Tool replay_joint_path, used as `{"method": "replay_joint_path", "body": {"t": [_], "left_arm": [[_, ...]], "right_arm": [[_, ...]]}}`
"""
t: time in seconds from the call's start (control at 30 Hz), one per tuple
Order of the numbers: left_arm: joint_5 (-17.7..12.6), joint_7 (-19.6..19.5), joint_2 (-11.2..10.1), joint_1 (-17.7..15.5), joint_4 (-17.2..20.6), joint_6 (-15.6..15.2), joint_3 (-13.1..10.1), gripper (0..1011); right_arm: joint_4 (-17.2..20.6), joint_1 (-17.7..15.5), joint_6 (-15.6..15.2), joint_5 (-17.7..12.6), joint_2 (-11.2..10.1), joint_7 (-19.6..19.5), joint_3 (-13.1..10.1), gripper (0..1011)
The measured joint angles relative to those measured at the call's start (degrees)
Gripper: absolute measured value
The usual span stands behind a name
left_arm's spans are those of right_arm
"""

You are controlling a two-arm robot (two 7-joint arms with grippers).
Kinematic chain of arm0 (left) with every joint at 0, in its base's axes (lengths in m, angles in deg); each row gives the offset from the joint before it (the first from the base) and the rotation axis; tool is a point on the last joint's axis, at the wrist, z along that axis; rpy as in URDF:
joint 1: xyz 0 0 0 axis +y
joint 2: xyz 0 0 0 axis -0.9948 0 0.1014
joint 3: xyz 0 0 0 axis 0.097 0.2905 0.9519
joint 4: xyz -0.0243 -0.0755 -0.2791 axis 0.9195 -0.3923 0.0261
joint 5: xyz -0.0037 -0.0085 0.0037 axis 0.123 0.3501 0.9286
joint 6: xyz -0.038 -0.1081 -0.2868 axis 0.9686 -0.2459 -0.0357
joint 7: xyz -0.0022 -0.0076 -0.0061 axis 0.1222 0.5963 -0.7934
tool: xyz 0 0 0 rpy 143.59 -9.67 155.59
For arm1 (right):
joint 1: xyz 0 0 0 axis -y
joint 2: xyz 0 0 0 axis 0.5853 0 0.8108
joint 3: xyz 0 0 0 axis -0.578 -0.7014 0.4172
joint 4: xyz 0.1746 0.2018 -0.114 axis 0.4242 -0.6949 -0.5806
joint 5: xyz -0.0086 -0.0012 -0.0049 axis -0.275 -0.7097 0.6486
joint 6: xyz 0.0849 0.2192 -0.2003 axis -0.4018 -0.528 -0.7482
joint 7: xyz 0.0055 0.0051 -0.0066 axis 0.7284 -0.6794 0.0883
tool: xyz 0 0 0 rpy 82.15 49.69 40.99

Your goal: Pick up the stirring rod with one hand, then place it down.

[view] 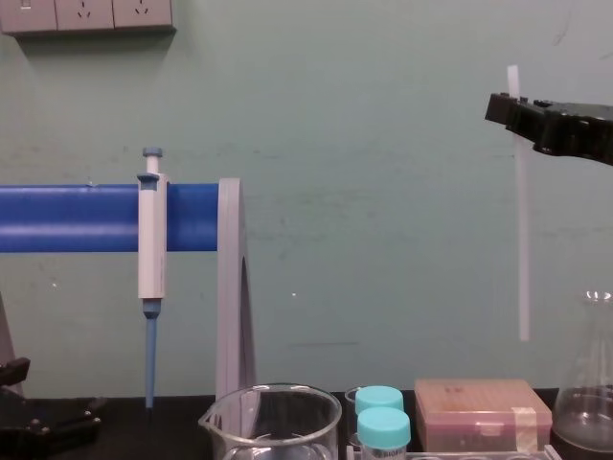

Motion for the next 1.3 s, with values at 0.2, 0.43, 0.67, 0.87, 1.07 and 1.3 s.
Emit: {"method": "replay_joint_path", "body": {"t": [0.2, 0.43, 0.67, 0.87, 1.07, 1.3], "left_arm": [[0.0, 0.0, 0.0, 0.0, 0.0, 0.0, 0.0, 1000], [0.0, 0.0, 0.0, 0.0, 0.0, 0.0, 0.0, 1000], [0.0, 0.0, 0.0, 0.0, 0.0, 0.0, 0.0, 1000], [0.0, 0.0, 0.0, 0.0, 0.0, 0.0, 0.0, 1000], [0.0, 0.0, 0.0, 0.0, 0.0, 0.0, 0.0, 1000], [0.0, 0.0, 0.0, 0.0, 0.0, 0.0, 0.0, 1000]], "right_arm": [[0.4, -0.3, -0.1, 0.0, -0.1, -0.1, 0.1, 72], [0.5, -0.5, -0.1, 0.0, -0.1, -0.2, 0.1, 71], [0.5, -0.5, -0.1, 0.2, -0.3, -0.2, 0.2, 71], [0.4, -0.5, -0.1, 0.2, -0.4, -0.1, 0.2, 72], [0.0, -0.3, -0.2, 0.2, -0.3, -0.1, 0.3, 71], [-0.5, 0.0, -0.2, 0.2, -0.1, 0.0, 0.5, 72]]}}
